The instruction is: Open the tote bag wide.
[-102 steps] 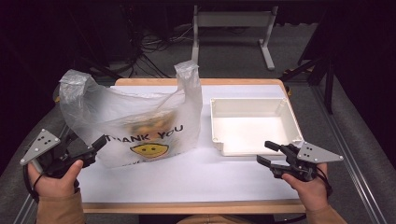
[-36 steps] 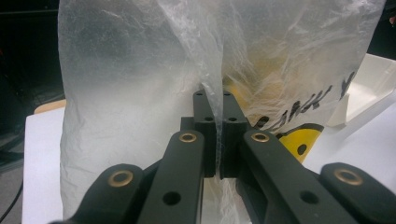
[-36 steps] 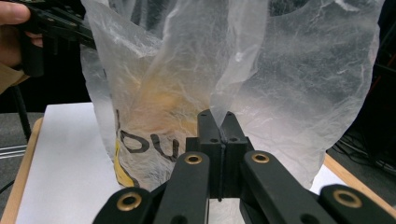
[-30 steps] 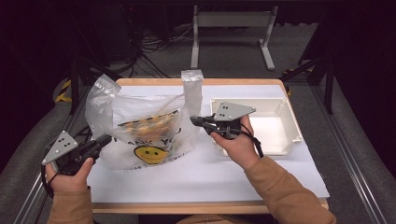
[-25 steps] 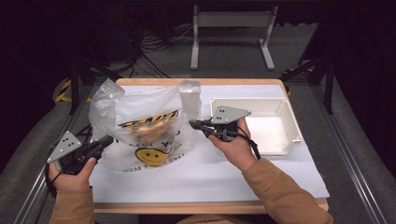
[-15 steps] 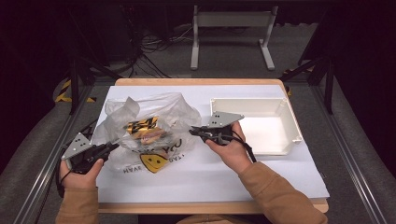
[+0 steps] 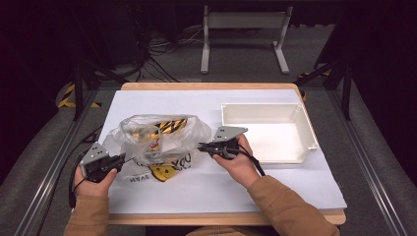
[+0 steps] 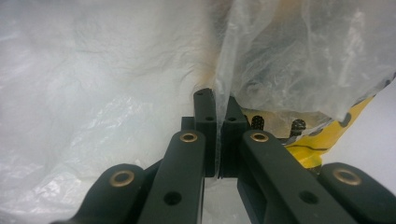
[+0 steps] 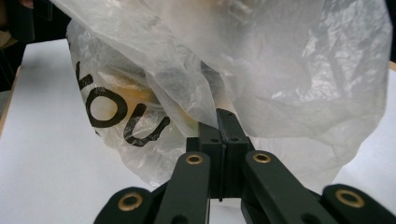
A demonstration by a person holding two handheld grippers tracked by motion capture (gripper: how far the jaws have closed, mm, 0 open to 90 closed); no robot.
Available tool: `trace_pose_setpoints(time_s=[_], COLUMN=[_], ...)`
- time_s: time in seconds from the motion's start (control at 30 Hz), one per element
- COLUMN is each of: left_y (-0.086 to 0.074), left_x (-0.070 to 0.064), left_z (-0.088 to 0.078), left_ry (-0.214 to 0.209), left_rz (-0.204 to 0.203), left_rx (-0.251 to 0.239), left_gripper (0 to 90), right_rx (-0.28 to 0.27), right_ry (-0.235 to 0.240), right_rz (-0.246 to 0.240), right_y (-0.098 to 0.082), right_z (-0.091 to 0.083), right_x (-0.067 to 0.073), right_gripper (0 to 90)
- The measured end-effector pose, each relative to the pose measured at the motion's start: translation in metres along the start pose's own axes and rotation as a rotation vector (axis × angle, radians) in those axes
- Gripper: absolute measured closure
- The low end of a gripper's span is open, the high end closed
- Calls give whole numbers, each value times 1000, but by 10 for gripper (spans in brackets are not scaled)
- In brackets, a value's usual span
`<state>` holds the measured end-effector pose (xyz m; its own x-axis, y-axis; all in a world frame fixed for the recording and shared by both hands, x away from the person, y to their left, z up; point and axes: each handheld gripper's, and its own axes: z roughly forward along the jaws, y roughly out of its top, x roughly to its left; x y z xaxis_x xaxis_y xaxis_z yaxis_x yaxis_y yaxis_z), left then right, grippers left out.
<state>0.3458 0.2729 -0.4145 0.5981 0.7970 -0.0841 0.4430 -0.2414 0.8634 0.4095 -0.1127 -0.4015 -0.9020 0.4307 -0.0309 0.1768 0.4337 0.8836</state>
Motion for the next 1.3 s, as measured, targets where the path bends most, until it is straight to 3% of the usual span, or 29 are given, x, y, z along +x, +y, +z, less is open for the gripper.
trace_pose_setpoints(time_s=[0.17, 0.43, 0.57, 0.67, 0.7, 0.77, 1.07, 1.3], left_y=[-4, -8, -6, -3, -1, 5, 23, 36], left_x=[2, 4, 2, -1, -2, -4, -23, -36], left_z=[6, 11, 7, -1, -6, -16, -46, -64], left_ry=[-9, -25, -21, -13, -8, 2, 56, 81], left_rz=[-7, -19, -12, -16, -21, -22, 10, 38], left_rx=[50, 104, 79, 38, 14, -26, -138, -206], left_gripper=[891, 885, 829, 660, 660, 502, 228, 144], right_rx=[10, 72, 54, 41, 33, 15, -30, -69], right_ry=[8, 14, 4, 6, 6, 5, 10, 1], right_rz=[5, 25, 7, -3, -2, 2, -1, 8], right_y=[-3, -17, -14, -10, -8, -6, 4, 7], right_z=[4, 13, 9, 3, 0, -8, -41, -64], right_x=[1, 2, 5, 8, 9, 9, 15, 20], right_gripper=[900, 900, 877, 825, 811, 777, 575, 401])
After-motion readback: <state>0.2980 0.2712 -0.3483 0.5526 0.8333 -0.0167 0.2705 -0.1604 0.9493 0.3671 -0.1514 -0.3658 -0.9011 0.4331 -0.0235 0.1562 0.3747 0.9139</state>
